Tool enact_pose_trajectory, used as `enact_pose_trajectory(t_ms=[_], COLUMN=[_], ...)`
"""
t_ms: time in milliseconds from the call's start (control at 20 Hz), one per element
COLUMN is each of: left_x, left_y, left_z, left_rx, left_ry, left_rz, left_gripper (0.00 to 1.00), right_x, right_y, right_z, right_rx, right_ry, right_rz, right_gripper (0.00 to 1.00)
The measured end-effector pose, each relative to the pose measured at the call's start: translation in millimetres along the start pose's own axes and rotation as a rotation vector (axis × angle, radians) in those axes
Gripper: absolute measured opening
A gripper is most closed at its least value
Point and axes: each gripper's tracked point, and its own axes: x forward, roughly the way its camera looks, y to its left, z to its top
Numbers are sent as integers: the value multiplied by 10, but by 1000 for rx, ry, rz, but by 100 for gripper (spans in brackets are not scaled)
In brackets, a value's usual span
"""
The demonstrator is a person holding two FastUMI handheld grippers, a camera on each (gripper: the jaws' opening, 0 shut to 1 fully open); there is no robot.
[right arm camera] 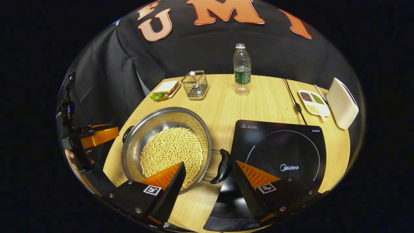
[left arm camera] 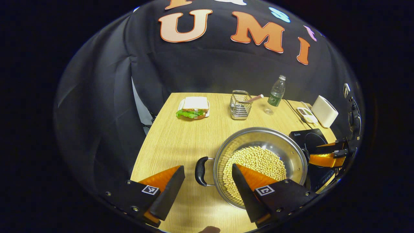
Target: First push the handle of the pot to place it horizontally, then grasp the pot with both hands and set it on the induction cooktop.
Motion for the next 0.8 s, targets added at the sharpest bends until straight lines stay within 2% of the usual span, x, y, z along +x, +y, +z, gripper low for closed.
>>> enact_pose_trajectory(t_ms=[200, 400, 800], left_x=[195, 288, 602], left_y=[37, 45, 133], left_z=[-98, -164, -432], left_rx=[-17, -26, -56], left_ry=[32, 46, 118], left_rz=[-12, -28, -10], left_gripper=[92, 92, 92], right_x=[211, 317, 597], right_y=[-37, -20, 142], right_z=[-60, -43, 24], right_rx=[31, 38, 14], right_ry=[61, 71, 100], right_rz=[-25, -48, -59], right_gripper=[90, 82, 80])
